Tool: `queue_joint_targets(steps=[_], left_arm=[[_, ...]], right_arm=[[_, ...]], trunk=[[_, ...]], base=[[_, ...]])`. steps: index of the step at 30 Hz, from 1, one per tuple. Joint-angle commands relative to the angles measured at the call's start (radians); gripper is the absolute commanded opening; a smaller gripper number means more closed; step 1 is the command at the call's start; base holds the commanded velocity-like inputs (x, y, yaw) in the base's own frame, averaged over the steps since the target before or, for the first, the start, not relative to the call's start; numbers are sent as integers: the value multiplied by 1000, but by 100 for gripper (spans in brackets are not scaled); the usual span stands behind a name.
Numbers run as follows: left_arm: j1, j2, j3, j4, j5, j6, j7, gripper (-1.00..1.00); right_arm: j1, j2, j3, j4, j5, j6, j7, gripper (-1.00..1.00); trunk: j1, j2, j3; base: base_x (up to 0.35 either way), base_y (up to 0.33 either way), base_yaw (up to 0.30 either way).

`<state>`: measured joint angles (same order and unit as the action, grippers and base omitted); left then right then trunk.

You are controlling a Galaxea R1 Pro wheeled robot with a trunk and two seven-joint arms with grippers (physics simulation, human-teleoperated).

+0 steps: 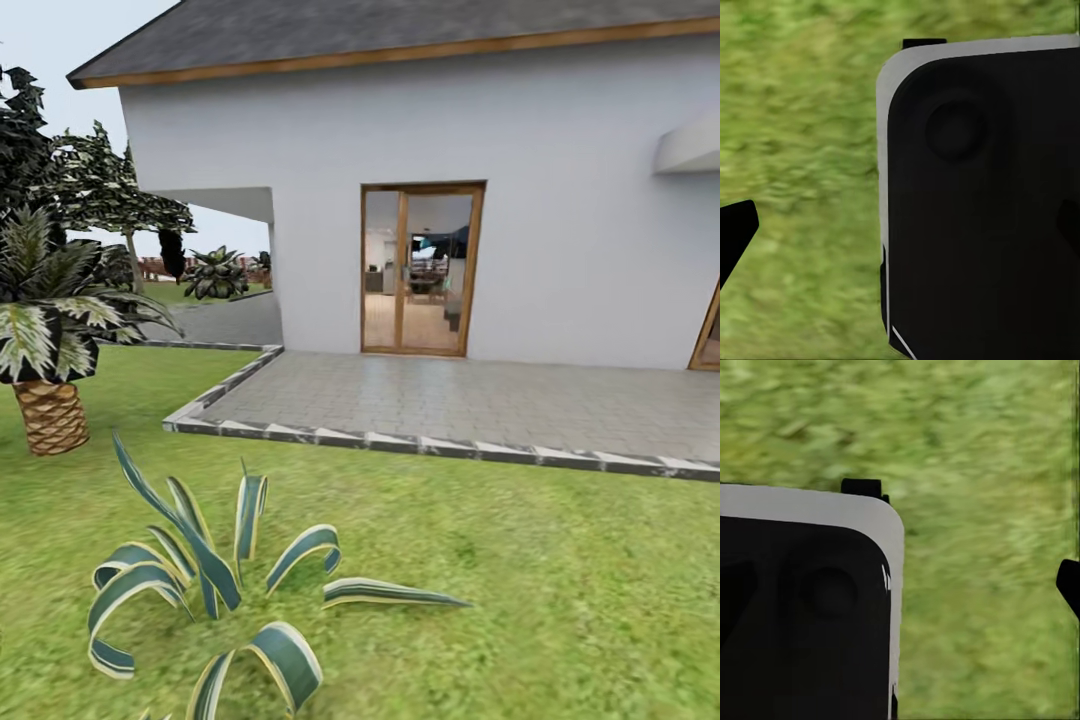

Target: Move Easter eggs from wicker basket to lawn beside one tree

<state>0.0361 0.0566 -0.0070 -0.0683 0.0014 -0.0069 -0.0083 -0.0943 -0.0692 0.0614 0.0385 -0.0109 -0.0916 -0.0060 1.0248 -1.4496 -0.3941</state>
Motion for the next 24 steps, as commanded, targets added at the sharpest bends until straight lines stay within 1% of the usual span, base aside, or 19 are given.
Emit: queue_joint_targets(steps=[1, 8, 24], left_arm=[[1, 0, -1, -2, 0, -1, -1, 100], [1, 0, -1, -2, 0, -1, -1, 100], [1, 0, -1, -2, 0, -1, -1, 100]], right_arm=[[-2, 0, 6, 4, -1, -7, -1, 100], [-2, 0, 6, 4, -1, -7, 0, 100], [-2, -1, 6, 4, -2, -7, 1, 100]], trunk=[[0, 0, -1], [0, 0, -1], [0, 0, -1]], base=[[157, -266, 157], [160, -265, 219], [161, -265, 11]])
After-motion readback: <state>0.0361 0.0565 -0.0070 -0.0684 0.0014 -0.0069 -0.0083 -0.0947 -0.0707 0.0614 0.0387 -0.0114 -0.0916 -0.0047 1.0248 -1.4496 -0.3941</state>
